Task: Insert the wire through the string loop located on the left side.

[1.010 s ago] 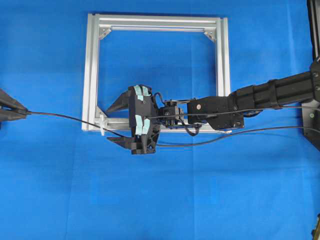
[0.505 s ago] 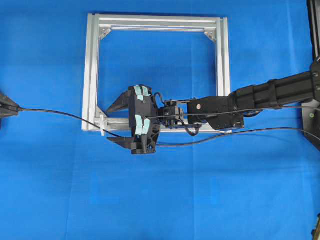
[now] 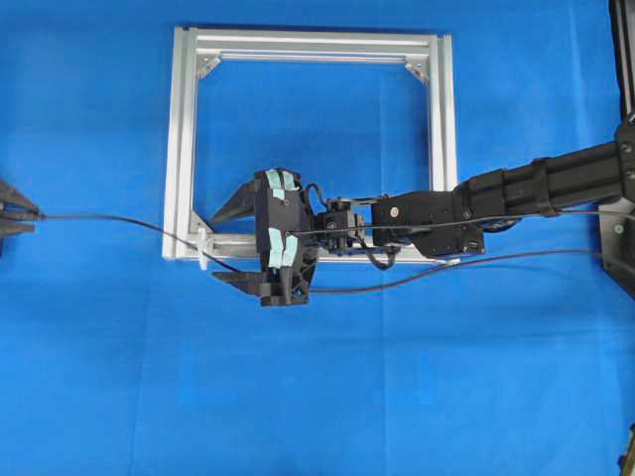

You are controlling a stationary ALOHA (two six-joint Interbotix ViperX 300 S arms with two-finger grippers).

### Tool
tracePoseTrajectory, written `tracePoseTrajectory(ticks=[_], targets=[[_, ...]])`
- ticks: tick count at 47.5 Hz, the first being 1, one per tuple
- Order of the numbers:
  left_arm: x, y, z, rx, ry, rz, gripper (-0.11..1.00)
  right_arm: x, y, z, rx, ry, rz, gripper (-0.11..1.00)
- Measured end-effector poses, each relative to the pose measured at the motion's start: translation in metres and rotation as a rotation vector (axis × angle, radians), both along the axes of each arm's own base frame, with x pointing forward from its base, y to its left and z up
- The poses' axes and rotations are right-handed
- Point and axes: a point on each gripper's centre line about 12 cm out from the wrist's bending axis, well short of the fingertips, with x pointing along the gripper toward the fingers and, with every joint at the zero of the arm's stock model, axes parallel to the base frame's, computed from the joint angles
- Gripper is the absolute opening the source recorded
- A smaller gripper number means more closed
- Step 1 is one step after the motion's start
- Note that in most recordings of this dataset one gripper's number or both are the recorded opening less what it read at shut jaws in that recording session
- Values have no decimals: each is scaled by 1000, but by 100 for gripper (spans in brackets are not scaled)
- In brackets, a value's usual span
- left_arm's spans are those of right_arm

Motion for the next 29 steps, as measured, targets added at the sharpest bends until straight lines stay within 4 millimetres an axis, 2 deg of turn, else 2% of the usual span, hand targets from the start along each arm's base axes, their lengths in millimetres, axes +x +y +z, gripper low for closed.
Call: tracePoseTrajectory(ticks=[5, 9, 22, 29], targets=[[0, 0, -1, 0, 2, 2, 76, 0, 0, 0, 0, 0, 0, 98], [0, 0, -1, -1, 3, 0, 90, 0, 0, 0, 0, 0, 0, 98], [0, 0, -1, -1, 2, 2, 87, 0, 0, 1, 0, -2, 0, 98], [0, 0, -1, -1, 3, 2, 87, 0, 0, 24, 2, -38, 0, 98]])
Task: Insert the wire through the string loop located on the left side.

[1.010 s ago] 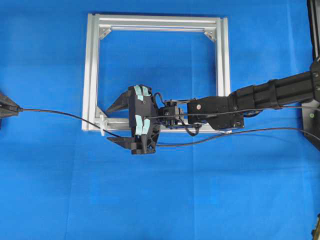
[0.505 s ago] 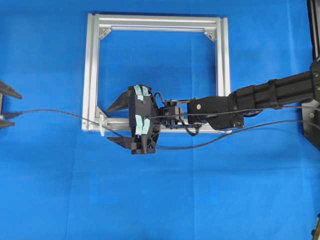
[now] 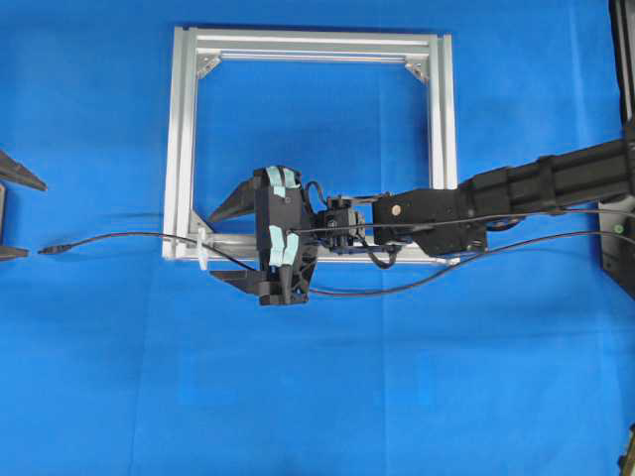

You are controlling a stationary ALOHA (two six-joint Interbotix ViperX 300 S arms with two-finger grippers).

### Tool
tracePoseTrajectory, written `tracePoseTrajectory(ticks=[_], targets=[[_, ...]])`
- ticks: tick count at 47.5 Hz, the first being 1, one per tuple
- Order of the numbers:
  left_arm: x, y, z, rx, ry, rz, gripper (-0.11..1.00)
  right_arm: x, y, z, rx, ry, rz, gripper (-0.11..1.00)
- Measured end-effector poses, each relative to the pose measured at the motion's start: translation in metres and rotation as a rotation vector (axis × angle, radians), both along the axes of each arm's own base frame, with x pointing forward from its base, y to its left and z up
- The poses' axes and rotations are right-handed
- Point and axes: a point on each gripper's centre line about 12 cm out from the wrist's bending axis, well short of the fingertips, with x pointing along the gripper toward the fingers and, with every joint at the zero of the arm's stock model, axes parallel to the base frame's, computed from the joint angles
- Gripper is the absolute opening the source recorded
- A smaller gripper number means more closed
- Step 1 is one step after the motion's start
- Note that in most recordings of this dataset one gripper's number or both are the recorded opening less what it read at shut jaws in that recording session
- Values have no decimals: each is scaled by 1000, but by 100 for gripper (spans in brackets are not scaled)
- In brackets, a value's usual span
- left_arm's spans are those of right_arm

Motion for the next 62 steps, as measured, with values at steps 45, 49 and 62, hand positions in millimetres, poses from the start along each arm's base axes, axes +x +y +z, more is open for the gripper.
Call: tracePoseTrajectory(ticks=[45, 49, 62], targets=[[0, 1, 0, 2, 0, 6, 86, -19, -12, 109, -5, -115, -19, 98], [0, 1, 0, -1, 0, 8, 86, -19, -12, 109, -5, -115, -19, 98], [0, 1, 0, -1, 0, 8, 86, -19, -11, 109, -3, -115, -18, 98]])
